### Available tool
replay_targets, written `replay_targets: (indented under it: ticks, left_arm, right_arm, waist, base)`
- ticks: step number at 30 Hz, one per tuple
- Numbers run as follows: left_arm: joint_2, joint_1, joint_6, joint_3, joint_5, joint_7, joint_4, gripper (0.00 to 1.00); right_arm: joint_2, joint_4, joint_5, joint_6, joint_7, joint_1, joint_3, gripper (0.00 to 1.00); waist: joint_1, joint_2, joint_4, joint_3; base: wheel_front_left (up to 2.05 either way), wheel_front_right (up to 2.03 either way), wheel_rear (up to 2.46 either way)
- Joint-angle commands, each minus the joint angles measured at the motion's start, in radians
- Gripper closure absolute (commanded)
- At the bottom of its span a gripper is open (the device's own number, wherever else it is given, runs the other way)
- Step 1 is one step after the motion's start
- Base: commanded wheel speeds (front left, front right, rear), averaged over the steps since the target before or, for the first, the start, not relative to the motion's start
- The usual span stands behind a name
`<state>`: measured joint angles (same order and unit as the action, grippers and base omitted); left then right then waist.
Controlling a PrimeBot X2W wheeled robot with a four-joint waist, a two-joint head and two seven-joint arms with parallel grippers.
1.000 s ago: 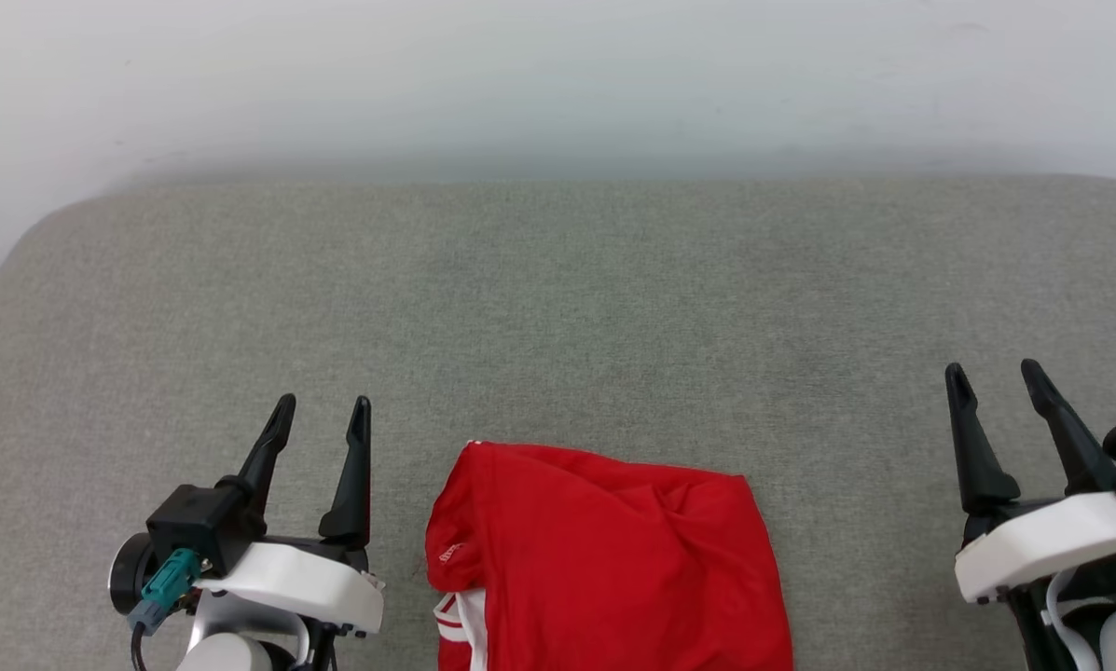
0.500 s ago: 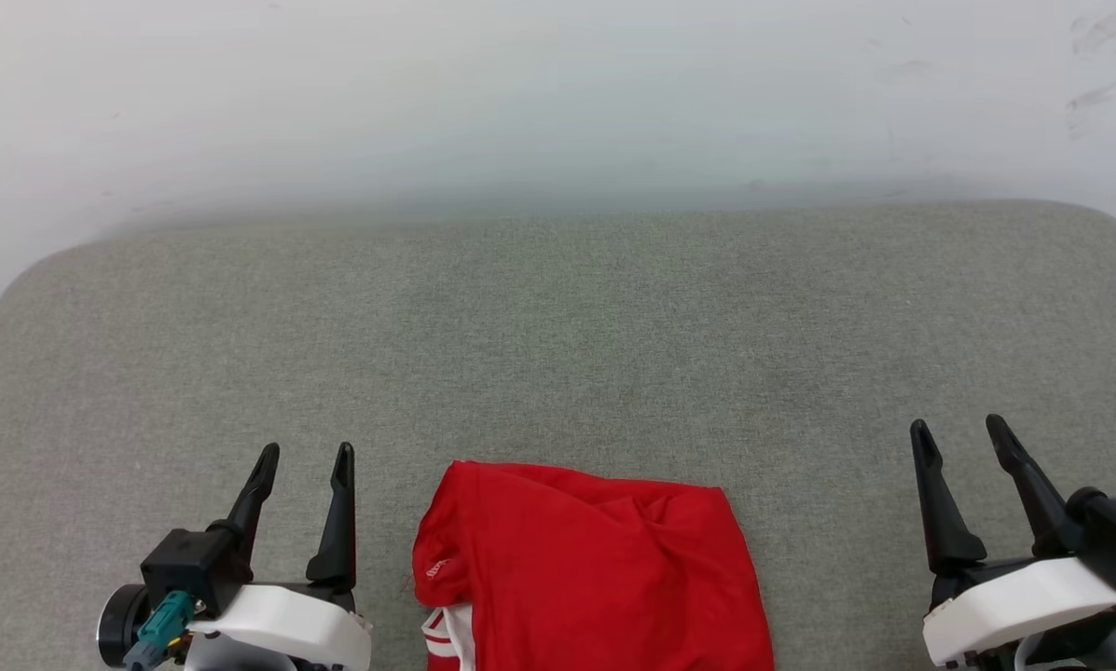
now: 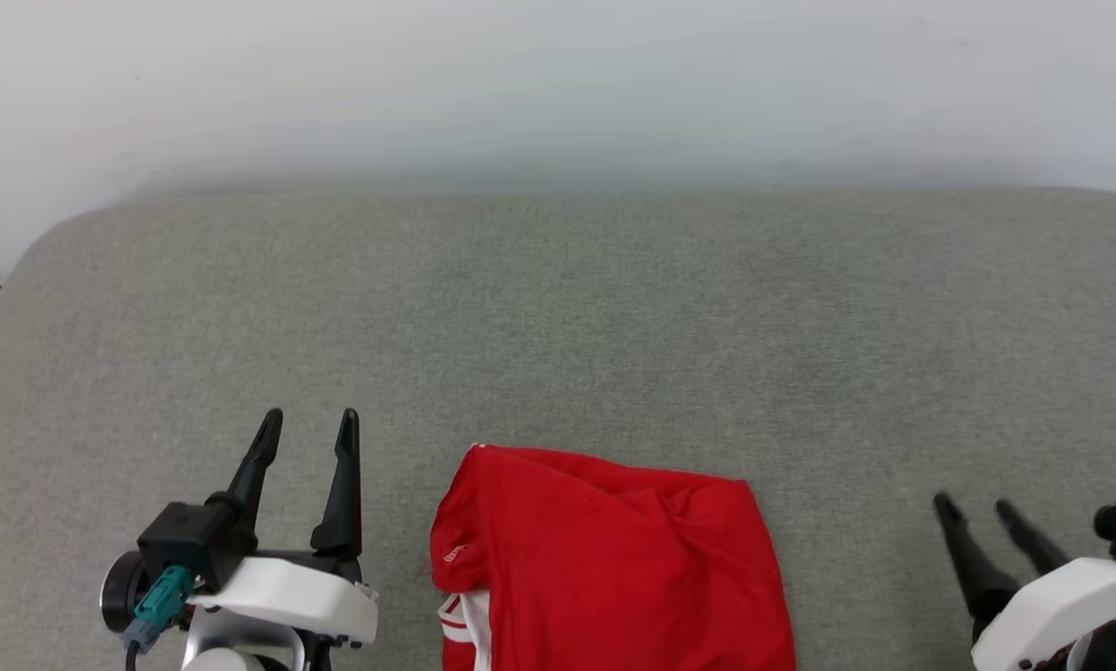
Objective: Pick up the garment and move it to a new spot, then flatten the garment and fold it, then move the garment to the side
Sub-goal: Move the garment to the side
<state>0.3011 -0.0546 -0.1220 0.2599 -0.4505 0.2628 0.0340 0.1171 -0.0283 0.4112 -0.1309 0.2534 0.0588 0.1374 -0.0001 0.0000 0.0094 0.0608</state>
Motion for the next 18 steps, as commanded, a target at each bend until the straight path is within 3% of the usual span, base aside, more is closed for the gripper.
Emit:
replay_targets:
  ticks: [1, 9, 18]
  left_arm:
    - [-0.005, -0.018, 0.007, -0.001, 0.01, 0.002, -0.002, 0.0]
    - [-0.029, -0.057, 0.032, -0.01, 0.035, 0.002, -0.018, 0.0]
    - [-0.07, -0.089, 0.063, -0.029, 0.056, 0.002, -0.014, 0.0]
  right_arm:
    - [0.017, 0.014, 0.025, 0.0, 0.042, -0.009, -0.005, 0.0]
    - [0.055, 0.072, 0.277, 0.0, 0.374, -0.026, -0.084, 0.0]
    - [0.028, 0.112, 0.414, 0.0, 0.481, -0.079, -0.161, 0.0]
  waist:
    - [0.0001, 0.0, 0.015, 0.017]
    - [0.0001, 0.0, 0.062, 0.075]
    - [0.0001, 0.0, 0.118, 0.15]
  base:
    - [0.0, 0.0, 0.0]
    - [0.0, 0.0, 0.0]
    - [0.0, 0.0, 0.0]
